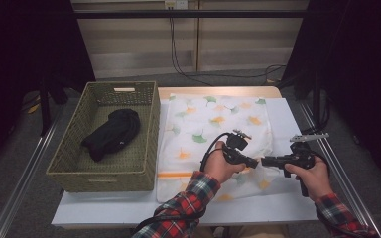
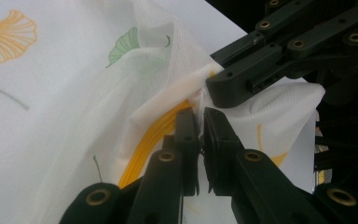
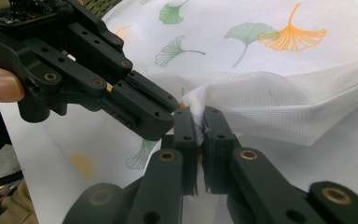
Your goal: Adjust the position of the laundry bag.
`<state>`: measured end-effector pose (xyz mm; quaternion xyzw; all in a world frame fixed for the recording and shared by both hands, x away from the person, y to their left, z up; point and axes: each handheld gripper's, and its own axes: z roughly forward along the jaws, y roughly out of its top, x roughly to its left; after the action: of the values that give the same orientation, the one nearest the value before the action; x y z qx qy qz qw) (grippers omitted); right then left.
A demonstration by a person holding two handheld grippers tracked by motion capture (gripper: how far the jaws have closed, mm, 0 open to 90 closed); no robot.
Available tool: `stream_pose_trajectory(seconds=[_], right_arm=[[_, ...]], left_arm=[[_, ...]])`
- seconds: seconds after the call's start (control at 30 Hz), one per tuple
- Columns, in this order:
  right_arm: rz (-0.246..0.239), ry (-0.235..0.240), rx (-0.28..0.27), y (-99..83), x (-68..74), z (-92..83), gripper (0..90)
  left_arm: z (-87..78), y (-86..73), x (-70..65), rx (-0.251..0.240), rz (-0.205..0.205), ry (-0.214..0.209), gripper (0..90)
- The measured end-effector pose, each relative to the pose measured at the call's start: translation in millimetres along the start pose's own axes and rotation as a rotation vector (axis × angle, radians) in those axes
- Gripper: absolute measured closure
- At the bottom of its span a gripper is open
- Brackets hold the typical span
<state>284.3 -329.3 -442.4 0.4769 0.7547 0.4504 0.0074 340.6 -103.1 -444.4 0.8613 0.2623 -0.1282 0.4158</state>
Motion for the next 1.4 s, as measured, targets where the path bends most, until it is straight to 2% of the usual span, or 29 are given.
stream_pose_trajectory(seconds=[0.03, 0.2, 0.3, 0.47, 0.5, 0.53, 0.63, 0.67, 0.7, 0.73, 0.8, 0.93, 0.97, 1.03, 1.07, 1.2, 1.23, 1.4], right_arm=[[0.000, 0.001, -0.001, -0.1, -0.2, -0.2, 86.2], [-0.004, 0.002, -0.001, -0.1, -0.2, 0.5, 86.2], [0.001, 0.003, -0.002, -0.1, -0.4, 0.1, 86.1], [-0.004, 0.007, 0.001, 0.0, -0.1, 0.5, 86.2], [-0.004, 0.009, -0.001, -0.1, 0.0, 0.7, 86.2], [-0.004, 0.009, -0.001, -0.1, 0.0, 0.7, 86.2], [0.002, 0.008, -0.004, 0.0, 0.2, 0.4, 86.2], [0.002, 0.015, -0.001, 0.2, 0.5, -0.1, 86.2], [0.002, 0.015, -0.001, 0.2, 0.5, -0.1, 86.2], [-0.001, 0.020, -0.001, 0.4, 0.9, -0.3, 86.3], [0.005, 0.030, -0.006, 0.9, 0.9, -1.5, 86.3], [0.006, 0.021, -0.007, 0.9, 0.7, -3.3, 86.4], [-0.003, 0.017, 0.000, 0.9, 1.8, -3.7, 86.6], [-0.007, 0.012, 0.006, 1.4, 2.3, -4.6, 86.6], [-0.004, 0.012, 0.002, 1.3, 1.8, -5.1, 86.7], [0.011, 0.016, 0.002, 1.0, -0.6, -7.7, 86.8], [0.022, 0.023, -0.004, 0.8, -1.7, -8.8, 86.8], [0.026, 0.031, -0.002, -0.8, -2.8, -9.4, 86.8]], left_arm=[[0.0, 0.1, 0.8, 0.013, 0.007, 0.005, 85.1], [0.9, 0.4, 1.7, 0.014, 0.012, 0.008, 84.2], [2.7, 0.7, 0.2, -0.003, -0.002, 0.016, 84.3], [2.5, 1.1, 0.4, 0.009, 0.006, 0.034, 87.2], [3.0, 1.0, -0.5, -0.002, -0.005, 0.036, 87.4], [2.2, 1.4, 0.2, 0.017, 0.017, 0.038, 87.4], [1.8, 2.8, -2.1, 0.024, -0.003, 0.031, 89.7], [-0.5, 4.8, -2.2, 0.060, 0.013, 0.039, 90.0], [-0.5, 4.8, -2.2, 0.060, 0.013, 0.039, 90.0], [-0.4, 5.4, -4.1, 0.046, -0.033, 0.038, 90.0], [-4.4, 7.2, -3.2, 0.058, -0.056, 0.013, 90.0], [-6.4, 7.9, -2.9, 0.071, -0.066, -0.005, 90.0], [-7.2, 7.7, -3.4, 0.083, -0.064, 0.003, 90.0], [-7.8, 7.0, -2.3, 0.071, -0.067, -0.013, 90.0], [-8.8, 7.0, -2.6, 0.076, -0.078, -0.014, 90.0], [-12.6, 6.5, -0.3, 0.094, -0.076, -0.007, 90.0], [-12.2, 6.0, -0.8, 0.074, -0.086, -0.004, 90.0], [-13.1, 5.9, -1.3, 0.085, -0.075, -0.009, 90.0]])
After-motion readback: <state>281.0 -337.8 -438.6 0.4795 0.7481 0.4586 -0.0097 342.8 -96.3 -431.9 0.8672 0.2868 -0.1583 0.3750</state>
